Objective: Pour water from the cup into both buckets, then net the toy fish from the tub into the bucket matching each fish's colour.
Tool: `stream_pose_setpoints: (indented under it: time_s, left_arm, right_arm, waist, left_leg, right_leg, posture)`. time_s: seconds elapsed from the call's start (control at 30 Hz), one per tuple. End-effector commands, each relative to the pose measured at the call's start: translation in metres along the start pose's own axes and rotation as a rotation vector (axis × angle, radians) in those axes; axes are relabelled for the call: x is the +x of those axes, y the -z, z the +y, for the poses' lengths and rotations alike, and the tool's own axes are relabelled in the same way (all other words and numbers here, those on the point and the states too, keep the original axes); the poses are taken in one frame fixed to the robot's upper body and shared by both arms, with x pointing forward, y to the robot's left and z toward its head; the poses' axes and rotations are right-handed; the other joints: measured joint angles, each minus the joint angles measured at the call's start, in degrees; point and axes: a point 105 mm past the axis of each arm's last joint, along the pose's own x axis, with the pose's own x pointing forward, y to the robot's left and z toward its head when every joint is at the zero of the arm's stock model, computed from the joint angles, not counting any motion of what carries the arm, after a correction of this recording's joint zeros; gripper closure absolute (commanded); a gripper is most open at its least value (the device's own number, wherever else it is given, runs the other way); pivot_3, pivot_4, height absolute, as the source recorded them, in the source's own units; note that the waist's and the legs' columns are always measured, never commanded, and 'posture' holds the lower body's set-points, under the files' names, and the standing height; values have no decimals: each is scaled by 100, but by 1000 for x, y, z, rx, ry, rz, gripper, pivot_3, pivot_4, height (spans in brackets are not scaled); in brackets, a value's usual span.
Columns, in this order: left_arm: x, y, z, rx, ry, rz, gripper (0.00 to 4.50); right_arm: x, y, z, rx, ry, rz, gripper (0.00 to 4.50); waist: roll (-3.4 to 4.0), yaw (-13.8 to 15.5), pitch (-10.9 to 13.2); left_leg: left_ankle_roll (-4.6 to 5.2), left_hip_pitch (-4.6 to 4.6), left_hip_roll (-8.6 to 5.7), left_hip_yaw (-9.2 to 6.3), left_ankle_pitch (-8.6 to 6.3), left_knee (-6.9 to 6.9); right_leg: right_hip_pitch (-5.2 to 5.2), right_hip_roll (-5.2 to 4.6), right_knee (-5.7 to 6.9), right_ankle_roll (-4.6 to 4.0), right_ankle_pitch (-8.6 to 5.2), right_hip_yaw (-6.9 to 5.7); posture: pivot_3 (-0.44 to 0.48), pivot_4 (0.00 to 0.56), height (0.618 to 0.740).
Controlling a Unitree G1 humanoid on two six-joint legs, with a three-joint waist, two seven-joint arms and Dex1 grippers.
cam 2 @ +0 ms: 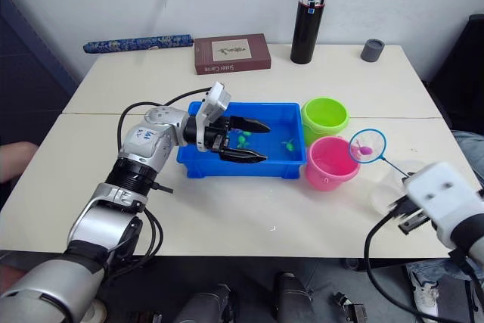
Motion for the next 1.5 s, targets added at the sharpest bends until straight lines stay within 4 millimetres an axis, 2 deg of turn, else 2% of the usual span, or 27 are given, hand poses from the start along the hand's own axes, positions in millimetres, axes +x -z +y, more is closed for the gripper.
stream_pose_setpoints:
  time_s: [0.03, 0.13, 0.2, 0.3, 0.47, 0.57, 0.6, 0.63, 0.7, 0.77, 0.83, 0.97, 1.17, 1.3, 1.4, 1.5]
  left_arm:
    - [-2, -11, 2, 51, -10, -8, 18]
    - [-5, -11, 4, 55, -29, -6, 18]
    - [-6, -11, 5, 57, -39, -7, 18]
    - [-8, -11, 7, 57, -54, -5, 18]
    - [-10, -10, 8, 59, -66, -1, 18]
    - [-9, -9, 8, 62, -63, 8, 18]
    - [-9, -7, 7, 66, -60, 19, 18]
    - [-10, -5, 7, 74, -55, 35, 18]
    - [-10, -2, 6, 83, -52, 49, 18]
    - [-11, -2, 8, 86, -58, 47, 18]
    - [-12, -4, 9, 89, -65, 44, 18]
    - [-14, -4, 10, 93, -71, 53, 18]
    - [-34, 7, 18, 79, -163, 100, 18]
    - [-54, 17, 25, 46, -250, 133, 18]
    - [-76, 26, 29, 3, -347, 159, 18]
    - [-92, 29, 24, -21, -394, 160, 18]
  right_arm:
    - [1, -17, -1, -316, 63, -109, 4500]
    - [3, -11, -6, -521, 82, -106, 4500]
    - [4, -4, -11, -584, 89, -90, 4500]
    - [5, -1, -7, -626, 54, -108, 4500]
    - [8, -7, 4, -672, 0, -182, 4500]
    - [8, 1, -17, -664, 116, -126, 4500]
    - [9, 5, -18, -664, 103, -116, 4500]
    - [11, 5, 3, -662, -17, -156, 4500]
    - [10, 7, 30, -663, -168, -204, 4500]
    - [12, 11, 17, -683, -80, -169, 4500]
    - [12, 11, -6, -672, 45, -129, 4500]
    - [12, 8, -17, -553, 126, -128, 4500]
    - [18, -26, -37, -320, 164, -261, 4500]
    - [31, -50, -40, 34, 123, -384, 4500]
    - [54, -73, -22, 385, -51, -454, 4500]
    - [68, -86, -1, 579, -235, -447, 4500]
  waist:
    - [-2, 3, 1]
    - [-2, 4, 1]
    - [-2, 21, 1]
    - [-2, 16, 1]
    - [-2, 2, 1]
    - [-2, 9, 1]
    - [-2, 6, 1]
    - [-2, 6, 1]
    - [-2, 12, 1]
    - [-2, 8, 1]
    - [-1, 2, 0]
    - [-1, -6, 0]
    - [-1, -16, 0]
    - [-1, -19, 0]
    - [0, -47, 0]
    - [1, -22, -1]
  left_leg:
    - [-1, 0, -1, 0, 1, 0]
    - [0, 1, -5, 1, 2, 4]
    - [3, 1, -6, -1, 4, 5]
    - [4, 0, -5, -3, 4, 4]
    - [4, 1, -4, -3, 4, 4]
    - [4, 1, -4, -5, 4, 4]
    - [4, 0, -5, -4, 4, 5]
    - [5, 1, -6, -3, 5, 5]
    - [6, 2, -6, -5, 5, 4]
    - [6, 2, -4, -8, 5, 2]
    - [7, 3, -7, -3, 5, 3]
    - [9, 6, -5, -3, 7, 5]
    - [5, 7, -6, -4, 9, 8]
    - [5, 8, -1, -7, 9, 8]
    - [3, 4, 3, -7, 10, 12]
    - [2, -4, 5, -12, 10, 14]
  right_leg:
    - [0, -1, -3, 0, 0, 1]
    - [2, -4, -3, 0, 0, 2]
    - [4, -4, -7, 1, 0, 1]
    - [6, -3, -9, 0, 0, 1]
    - [6, -1, -8, 0, 1, 1]
    - [7, -2, -8, 0, 1, 0]
    - [7, -3, -7, 0, 1, 1]
    - [7, -4, -7, 0, 1, 2]
    - [9, -3, -9, 0, 1, 1]
    - [9, 1, -10, 0, 0, 0]
    - [9, -3, -6, 0, 0, 3]
    - [11, -2, -7, 3, 3, 5]
    - [10, -3, 1, 1, 1, 6]
    - [7, -2, 4, 0, 1, 4]
    - [3, -3, 5, -8, 6, 2]
    - [-2, -4, 15, -9, 6, -3]
  posture:
    - [0, 150, 740]
    - [0, 150, 740]
    - [0, 150, 740]
    - [0, 150, 740]
    - [0, 150, 740]
    - [0, 150, 740]
    - [0, 150, 740]
    - [0, 150, 740]
    - [0, 150, 740]
    - [0, 150, 740]
    - [0, 150, 740]
    - [0, 150, 740]
    - [0, 150, 740]
    - [0, 150, 740]
    - [0, 150, 740]
    - [0, 150, 740]
